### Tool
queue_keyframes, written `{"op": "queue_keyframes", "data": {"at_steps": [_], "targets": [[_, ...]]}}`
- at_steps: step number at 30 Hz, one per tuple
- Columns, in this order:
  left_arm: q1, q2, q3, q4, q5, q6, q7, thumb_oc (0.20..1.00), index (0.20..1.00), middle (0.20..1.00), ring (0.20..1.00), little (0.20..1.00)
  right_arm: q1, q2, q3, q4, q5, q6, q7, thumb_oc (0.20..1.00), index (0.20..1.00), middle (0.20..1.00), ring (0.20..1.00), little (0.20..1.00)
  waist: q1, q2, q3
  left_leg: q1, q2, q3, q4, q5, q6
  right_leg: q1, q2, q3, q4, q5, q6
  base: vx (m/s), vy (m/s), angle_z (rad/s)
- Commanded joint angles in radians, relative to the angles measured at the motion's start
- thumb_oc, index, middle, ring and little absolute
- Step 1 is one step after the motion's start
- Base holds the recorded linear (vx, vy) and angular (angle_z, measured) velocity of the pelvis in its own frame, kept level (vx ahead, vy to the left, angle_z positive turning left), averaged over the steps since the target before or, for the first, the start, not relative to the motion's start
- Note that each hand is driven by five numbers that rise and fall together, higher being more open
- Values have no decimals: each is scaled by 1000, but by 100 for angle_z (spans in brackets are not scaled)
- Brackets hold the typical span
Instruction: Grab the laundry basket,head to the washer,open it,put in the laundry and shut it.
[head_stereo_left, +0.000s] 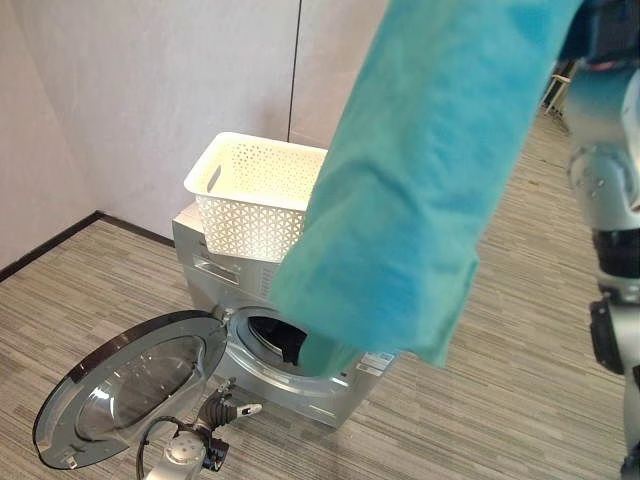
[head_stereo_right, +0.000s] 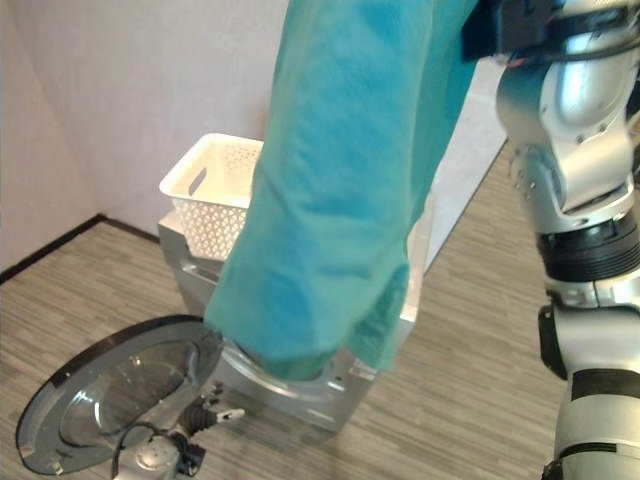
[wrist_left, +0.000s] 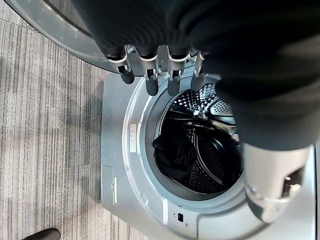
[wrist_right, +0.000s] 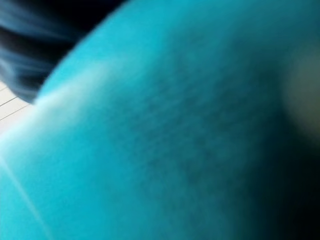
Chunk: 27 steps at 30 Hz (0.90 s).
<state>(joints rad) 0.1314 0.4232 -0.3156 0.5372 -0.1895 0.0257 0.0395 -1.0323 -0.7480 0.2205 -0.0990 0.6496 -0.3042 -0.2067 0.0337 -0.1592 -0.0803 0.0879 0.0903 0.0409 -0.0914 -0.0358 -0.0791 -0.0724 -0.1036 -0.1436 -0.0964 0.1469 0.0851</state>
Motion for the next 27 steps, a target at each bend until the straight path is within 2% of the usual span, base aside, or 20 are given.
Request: {"op": "queue_keyframes", "data": {"at_steps": [1, 4, 7, 8, 11, 12, 14, 15, 17, 19, 21, 22, 23, 24, 25, 27], "targets": [[-52, 2, 37, -20, -11, -43, 24, 1000, 1000, 1000, 1000, 1000, -25, -14, -59, 26, -22, 31, 42, 200, 200, 200, 200, 200, 17, -7, 34, -11, -46, -49, 90, -150, 100, -1, -93, -21, 49, -52, 73, -74, 41, -3], [-60, -15, 43, -48, 6, -52, 22, 1000, 1000, 1000, 1000, 1000, 144, 14, -66, -50, -37, 68, 115, 200, 200, 200, 200, 200, 1, -2, 52, -26, -64, -44, 150, -174, 111, -4, -110, -6, 67, -53, 74, -45, 63, -5], [-68, -25, 32, -61, 10, -55, 13, 1000, 1000, 1000, 1000, 1000, 218, 39, -68, -91, -55, 86, 143, 200, 200, 200, 200, 200, -6, 4, 66, -42, -84, -45, 192, -195, 125, -10, -125, 11, 75, -45, 79, -96, 109, -10], [-75, -29, 25, -59, 13, -57, 12, 1000, 1000, 1000, 1000, 1000, 242, 57, -63, -102, -56, 90, 155, 200, 200, 200, 200, 200, -10, 9, 75, -46, -95, -42, 199, -200, 133, -20, -132, 22, 78, -30, 83, -177, 180, -13], [-115, -22, 1, -72, 28, -69, -8, 1000, 1000, 1000, 1000, 1000, 290, 90, -21, -143, -107, 122, 196, 200, 200, 200, 200, 200, -38, 31, 133, -70, -130, -11, 211, -190, 161, -96, -156, 87, 93, 84, 108, -315, 193, -25], [-129, -12, -4, -78, 32, -74, -7, 1000, 1000, 1000, 1000, 1000, 287, 87, -6, -160, -112, 126, 209, 200, 200, 200, 200, 200, -33, 46, 148, -78, -122, 8, 215, -188, 170, -107, -144, 80, 125, 49, 103, -318, 117, -35], [-130, -12, -4, -77, 32, -74, -7, 1000, 1000, 1000, 1000, 1000, 286, 87, -7, -160, -112, 126, 208, 200, 200, 200, 200, 200, -31, 43, 147, -82, -126, 10, 214, -183, 170, -113, -147, 84, 127, 51, 103, -154, 79, -53], [-151, 2, -11, -78, 53, -76, -13, 1000, 1000, 1000, 1000, 1000, 298, 84, 7, -174, -115, 137, 234, 200, 200, 200, 200, 200, -34, 73, 161, -95, -107, 35, 206, -159, 181, -111, -107, 44, 254, -65, 64, -266, 167, -54], [-158, 19, -3, -85, 36, -81, -11, 1000, 1000, 1000, 1000, 1000, 277, 81, 52, -175, -98, 134, 268, 200, 200, 200, 200, 200, -28, 89, 164, -111, -92, 72, 198, -126, 195, -126, -68, 4, 427, -142, 45, -291, 162, -79], [-147, 32, 16, -99, 23, -83, -9, 1000, 1000, 1000, 1000, 1000, 245, 82, 106, -170, -79, 146, 305, 200, 200, 200, 200, 200, -15, 95, 156, -116, -83, 110, 182, -104, 200, -118, -54, -37, 543, -211, 33, -179, 71, -102], [-145, 45, 29, -113, 10, -93, -10, 1000, 1000, 1000, 1000, 1000, 204, 77, 164, -170, -45, 154, 345, 200, 200, 200, 200, 200, 2, 90, 134, -121, -79, 152, 161, -92, 201, -67, -37, -36, 593, -257, 25, -164, -56, -91], [-151, 48, 28, -132, -6, -104, -8, 1000, 1000, 1000, 1000, 1000, 166, 77, 196, -146, -34, 153, 351, 200, 200, 200, 200, 200, 35, 75, 114, -142, -80, 173, 164, -80, 195, -4, -50, -39, 569, -246, 32, -53, -158, -88], [-158, 50, 22, -140, -12, -112, -16, 1000, 1000, 1000, 1000, 1000, 151, 72, 203, -137, -33, 151, 347, 200, 200, 200, 200, 200, 61, 55, 96, -155, -94, 166, 172, -99, 188, 71, -57, -33, 518, -275, 43, -78, -275, -79], [-175, 57, 12, -183, -27, -112, -32, 1000, 1000, 1000, 1000, 1000, 138, 81, 203, -133, -26, 156, 347, 200, 200, 200, 200, 200, 92, 23, 96, -204, -93, 194, 199, -69, 174, 126, -27, -26, 366, -333, 19, -66, -252, -96], [-180, 70, 25, -232, -37, -120, -24, 1000, 1000, 1000, 1000, 1000, 117, 78, 216, -133, -21, 154, 347, 200, 200, 200, 200, 200, 105, 15, 89, -221, -91, 209, 207, -64, 163, 144, -19, -24, 293, -330, 21, -132, -214, -65], [-175, 87, 37, -299, -31, -118, -25, 1000, 1000, 1000, 1000, 1000, 101, 72, 231, -116, -16, 160, 349, 200, 200, 200, 200, 200, 117, 15, 84, -233, -84, 219, 209, -62, 156, 161, -15, -31, 240, -321, 22, -61, -96, -23]]}}
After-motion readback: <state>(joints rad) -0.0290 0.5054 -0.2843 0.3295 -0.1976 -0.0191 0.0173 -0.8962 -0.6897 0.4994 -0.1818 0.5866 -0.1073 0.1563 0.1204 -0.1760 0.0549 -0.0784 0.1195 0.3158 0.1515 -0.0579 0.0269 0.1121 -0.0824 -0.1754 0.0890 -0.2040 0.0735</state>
